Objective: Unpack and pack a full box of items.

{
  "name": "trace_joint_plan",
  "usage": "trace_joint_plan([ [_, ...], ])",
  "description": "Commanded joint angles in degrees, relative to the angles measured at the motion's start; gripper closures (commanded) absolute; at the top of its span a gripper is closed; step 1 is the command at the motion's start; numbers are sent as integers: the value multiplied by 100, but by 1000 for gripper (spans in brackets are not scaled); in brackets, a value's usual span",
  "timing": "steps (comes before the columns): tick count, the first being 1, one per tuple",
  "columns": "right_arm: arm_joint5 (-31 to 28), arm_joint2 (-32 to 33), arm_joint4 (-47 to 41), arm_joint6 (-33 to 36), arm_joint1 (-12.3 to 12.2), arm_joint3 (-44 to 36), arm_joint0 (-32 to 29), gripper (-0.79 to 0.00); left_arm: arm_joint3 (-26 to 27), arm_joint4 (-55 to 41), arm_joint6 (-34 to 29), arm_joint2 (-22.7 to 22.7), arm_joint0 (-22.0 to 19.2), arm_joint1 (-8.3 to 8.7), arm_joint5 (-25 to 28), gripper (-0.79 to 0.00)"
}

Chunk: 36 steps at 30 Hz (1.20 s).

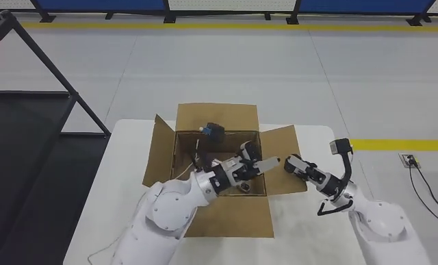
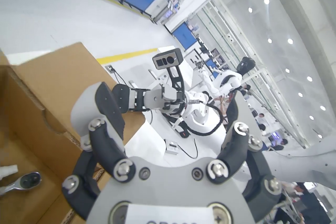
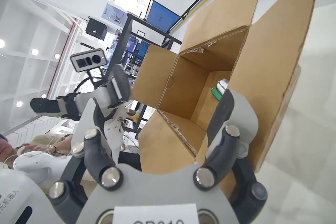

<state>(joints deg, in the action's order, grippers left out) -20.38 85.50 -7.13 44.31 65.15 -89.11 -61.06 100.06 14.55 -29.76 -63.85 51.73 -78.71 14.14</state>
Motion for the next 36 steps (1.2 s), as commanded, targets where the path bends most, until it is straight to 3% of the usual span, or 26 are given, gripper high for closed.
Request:
trace_joint_plan([
  [1,2,-37,-2,-42,1,98,81,-785,535,92,74,-485,474,86,-23,-785],
  [11,289,-107,286,-35,-39,238,267,-785,1658,-153,264,-2076,1757,305,201,-785],
  [19,747,-196,713,-10,-74,241,289,-785,2022,-524,663,-3256,2577,396,388,-785],
  [31,873,-248,934,-245,-71,164,245,-785,2026,-542,746,-3271,2593,394,345,-785],
  [36,1216,-492,1461,-295,-74,-51,203,-785,1962,-1098,1105,-3656,2588,404,105,-785],
])
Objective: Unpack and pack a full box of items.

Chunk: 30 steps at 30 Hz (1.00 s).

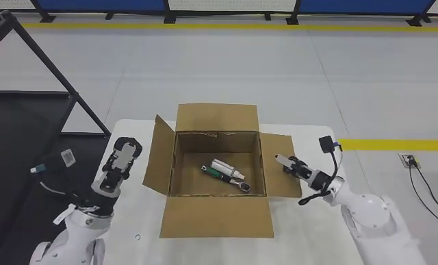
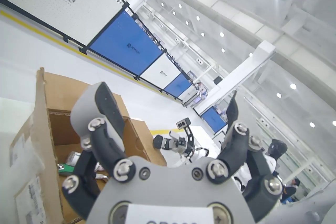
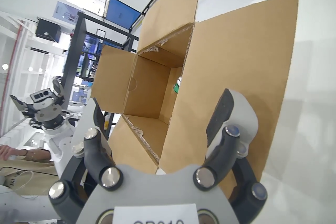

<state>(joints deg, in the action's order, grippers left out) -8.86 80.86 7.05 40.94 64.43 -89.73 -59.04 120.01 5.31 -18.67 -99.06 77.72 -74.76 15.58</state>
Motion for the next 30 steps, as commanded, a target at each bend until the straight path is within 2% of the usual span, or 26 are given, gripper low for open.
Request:
trace_joint_plan([
  [1,109,-69,72,124,-5,34,16,-785,-65,-311,-5,-279,-19,19,-66,-785],
  [4,240,-158,181,266,-11,147,76,-785,-172,-722,-70,-691,-3,51,-127,-785],
  [8,153,-224,343,80,-12,-35,35,-785,-323,-1088,-169,-1139,41,92,-87,-785],
  [13,-110,-407,1224,-25,-41,-995,0,-785,-441,-1341,-315,-1347,75,130,-38,-785],
  [17,-189,-878,1958,252,-27,-1757,222,-785,-467,-1504,-306,-1483,147,149,45,-785],
  [22,150,-1920,2654,954,118,-1628,1309,-785,-507,-1754,-210,-1696,329,159,191,-785],
  [30,503,-3772,3168,1444,673,48,3290,-785,-487,-2089,-163,-1939,628,170,322,-785],
])
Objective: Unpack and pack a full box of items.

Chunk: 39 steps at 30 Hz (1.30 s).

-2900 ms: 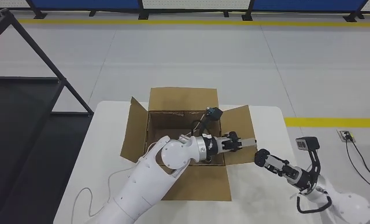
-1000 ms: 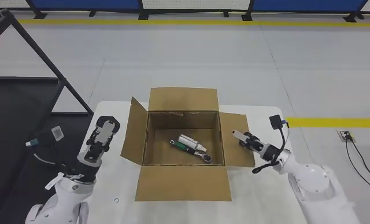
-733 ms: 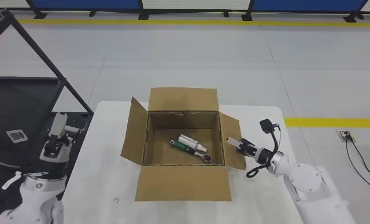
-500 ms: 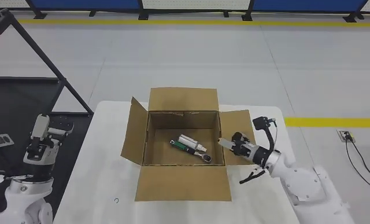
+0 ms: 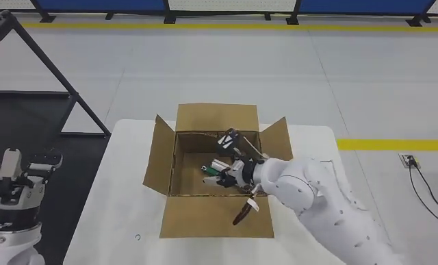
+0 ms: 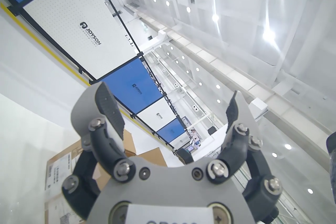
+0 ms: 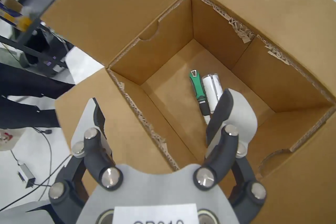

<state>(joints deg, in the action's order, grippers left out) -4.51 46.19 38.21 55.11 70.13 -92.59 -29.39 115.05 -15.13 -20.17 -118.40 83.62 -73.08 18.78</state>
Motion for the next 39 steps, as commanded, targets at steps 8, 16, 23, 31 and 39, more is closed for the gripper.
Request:
trace_joint_plan([
  [8,322,-1121,-204,129,589,1656,1181,-785,31,-80,-73,3,87,6,-5,-785],
  [16,322,-1121,-204,129,589,1656,1181,-785,31,-80,-73,3,87,6,-5,-785],
  [23,142,-1248,-130,8,693,2127,1190,-785,131,-89,-97,36,91,14,-52,-785],
  [31,-592,-1862,248,31,1103,3499,1659,-785,217,-355,-207,67,139,38,-222,-785],
  [39,-726,-2152,146,-139,1605,4841,2023,-585,340,-411,-208,32,282,53,-215,-785],
])
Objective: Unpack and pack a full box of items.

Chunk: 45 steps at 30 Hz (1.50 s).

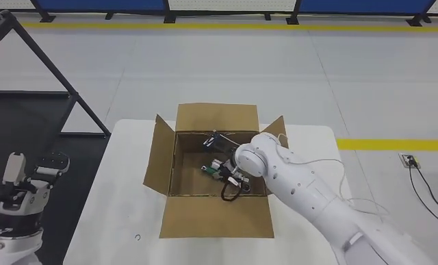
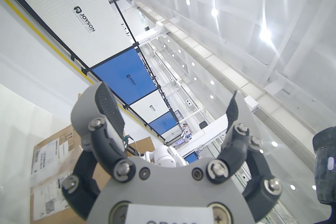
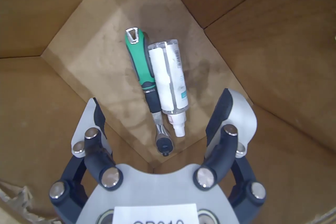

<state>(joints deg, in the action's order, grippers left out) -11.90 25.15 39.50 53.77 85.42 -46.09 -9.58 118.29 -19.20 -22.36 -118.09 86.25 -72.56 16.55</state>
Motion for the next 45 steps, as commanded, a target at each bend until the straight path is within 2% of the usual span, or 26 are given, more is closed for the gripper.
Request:
trace_joint_plan([
  [1,1,-82,13,-18,138,316,71,-576,24,-6,17,1,32,3,11,-785],
  [2,-8,-114,22,-38,197,441,98,-597,32,-11,32,0,43,4,11,-785],
  [3,-12,-145,34,-58,255,563,122,-585,42,-13,42,-1,53,5,11,-785],
  [5,-25,-201,67,-99,366,788,165,-449,58,-40,52,-4,71,8,7,-785],
  [7,-58,-250,96,-147,470,984,197,-413,70,-61,58,-12,86,12,1,-785],
  [13,-50,-364,212,-200,760,1518,278,-465,95,-83,105,-34,123,22,10,-785],
  [16,-139,-379,213,-233,882,1762,312,-459,98,-82,129,-47,145,26,18,-785],
  [21,-274,-389,208,-269,1065,2100,350,-493,85,-87,160,-58,161,34,33,-785],
  [24,-338,-393,216,-289,1165,2282,367,-477,80,-96,174,-62,172,39,42,-785],
  [26,-368,-393,228,-299,1225,2411,378,-391,83,-90,180,-70,185,42,50,-785],
  [29,-392,-388,239,-324,1310,2582,387,-339,81,-111,192,-85,207,45,79,-785],
  [41,-369,-334,285,-369,1555,3064,403,-339,62,-159,185,-125,247,65,97,-785],
  [42,-378,-323,276,-374,1571,3095,404,-299,58,-163,183,-128,247,67,98,-785],
  [43,-391,-311,268,-383,1585,3126,407,-219,53,-167,180,-132,246,69,99,-785],
  [44,-403,-298,260,-398,1598,3155,413,-65,45,-170,174,-137,247,71,94,-785],
  [45,-417,-283,249,-420,1609,3180,418,0,43,-174,169,-142,246,74,90,-785],
])
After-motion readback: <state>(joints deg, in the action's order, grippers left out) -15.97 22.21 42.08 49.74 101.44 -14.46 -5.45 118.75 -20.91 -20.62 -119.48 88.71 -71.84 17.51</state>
